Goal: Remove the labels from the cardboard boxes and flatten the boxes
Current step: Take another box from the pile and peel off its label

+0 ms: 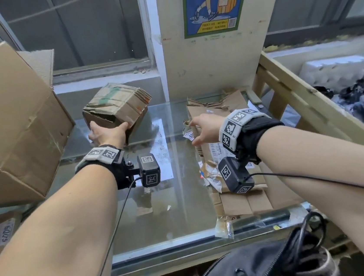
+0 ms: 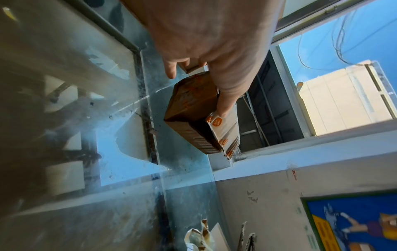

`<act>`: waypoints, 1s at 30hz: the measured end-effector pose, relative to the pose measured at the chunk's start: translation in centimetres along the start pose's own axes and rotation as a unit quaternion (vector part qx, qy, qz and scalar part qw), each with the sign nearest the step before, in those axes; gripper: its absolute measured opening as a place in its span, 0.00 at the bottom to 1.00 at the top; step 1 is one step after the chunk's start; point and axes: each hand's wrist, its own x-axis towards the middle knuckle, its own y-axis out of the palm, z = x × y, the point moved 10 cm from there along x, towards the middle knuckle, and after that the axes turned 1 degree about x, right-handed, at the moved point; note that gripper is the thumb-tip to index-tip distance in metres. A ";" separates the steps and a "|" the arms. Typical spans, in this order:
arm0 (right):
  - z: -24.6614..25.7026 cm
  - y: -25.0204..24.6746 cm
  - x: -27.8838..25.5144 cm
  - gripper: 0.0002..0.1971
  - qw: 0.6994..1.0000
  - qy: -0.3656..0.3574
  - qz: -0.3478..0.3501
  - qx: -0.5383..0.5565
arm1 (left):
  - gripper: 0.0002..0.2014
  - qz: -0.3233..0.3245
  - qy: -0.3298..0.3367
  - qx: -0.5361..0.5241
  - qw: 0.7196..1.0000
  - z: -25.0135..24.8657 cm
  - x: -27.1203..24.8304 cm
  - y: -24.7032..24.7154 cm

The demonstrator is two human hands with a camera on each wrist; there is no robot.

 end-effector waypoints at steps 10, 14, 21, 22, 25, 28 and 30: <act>1.8 0.9 1.5 0.33 1.000 -0.013 0.005 -0.019 | 0.34 0.031 0.117 0.168 0.978 -2.4 0.0 1.3; 1.9 0.8 1.8 0.33 1.000 -0.014 0.005 -0.020 | 0.27 0.018 0.113 0.181 0.977 -2.0 -0.4 1.2; 2.1 0.6 2.1 0.32 1.000 -0.022 0.003 -0.015 | 0.19 0.034 0.142 0.227 0.963 -2.3 -1.2 1.6; 2.3 0.6 2.0 0.32 1.000 -0.026 0.004 -0.015 | 0.16 0.032 0.141 0.222 0.964 -2.5 -1.3 1.5; 2.5 0.5 1.7 0.31 0.999 -0.038 0.002 -0.015 | 0.12 0.020 0.133 0.226 0.965 -2.8 -1.6 1.0; 2.5 0.3 1.5 0.31 0.999 -0.045 0.000 -0.016 | 0.14 0.015 0.139 0.243 0.960 -3.1 -1.7 0.8; 2.4 0.2 1.4 0.32 0.999 -0.048 -0.002 -0.015 | 0.14 0.015 0.140 0.208 0.968 -3.4 -1.9 0.5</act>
